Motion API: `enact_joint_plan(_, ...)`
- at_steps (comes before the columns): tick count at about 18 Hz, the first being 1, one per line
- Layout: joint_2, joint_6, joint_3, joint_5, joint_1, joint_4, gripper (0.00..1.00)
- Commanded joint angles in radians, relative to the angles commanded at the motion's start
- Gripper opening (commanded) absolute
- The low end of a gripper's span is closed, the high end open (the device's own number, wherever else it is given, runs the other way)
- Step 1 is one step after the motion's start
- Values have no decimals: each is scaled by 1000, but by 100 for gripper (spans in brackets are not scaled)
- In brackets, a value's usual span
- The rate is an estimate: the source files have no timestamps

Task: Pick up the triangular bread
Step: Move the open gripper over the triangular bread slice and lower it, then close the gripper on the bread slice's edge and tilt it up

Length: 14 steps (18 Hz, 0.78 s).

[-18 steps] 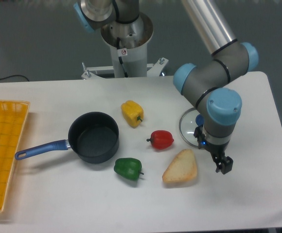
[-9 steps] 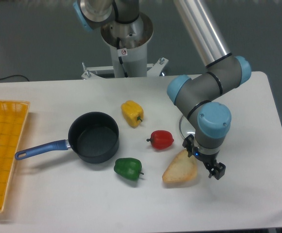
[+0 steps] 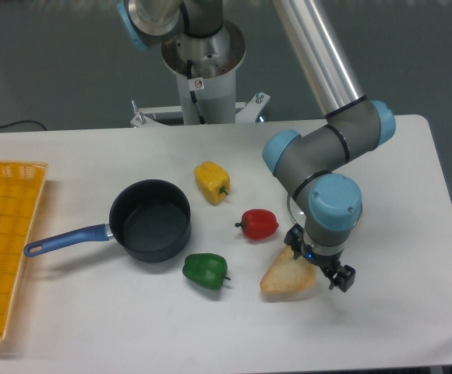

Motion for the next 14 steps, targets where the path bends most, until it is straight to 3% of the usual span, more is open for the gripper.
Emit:
enact_joint_plan(2,-3,0,0,3,-3,6,92)
enact_joint_plan(6,-3,-5,-2,3,-11,6,68)
enact_joint_plan(12,1,-32,-8,3,-12,3,0)
enact_joint_plan(14,6,-34,-11,3,-12,3,0)
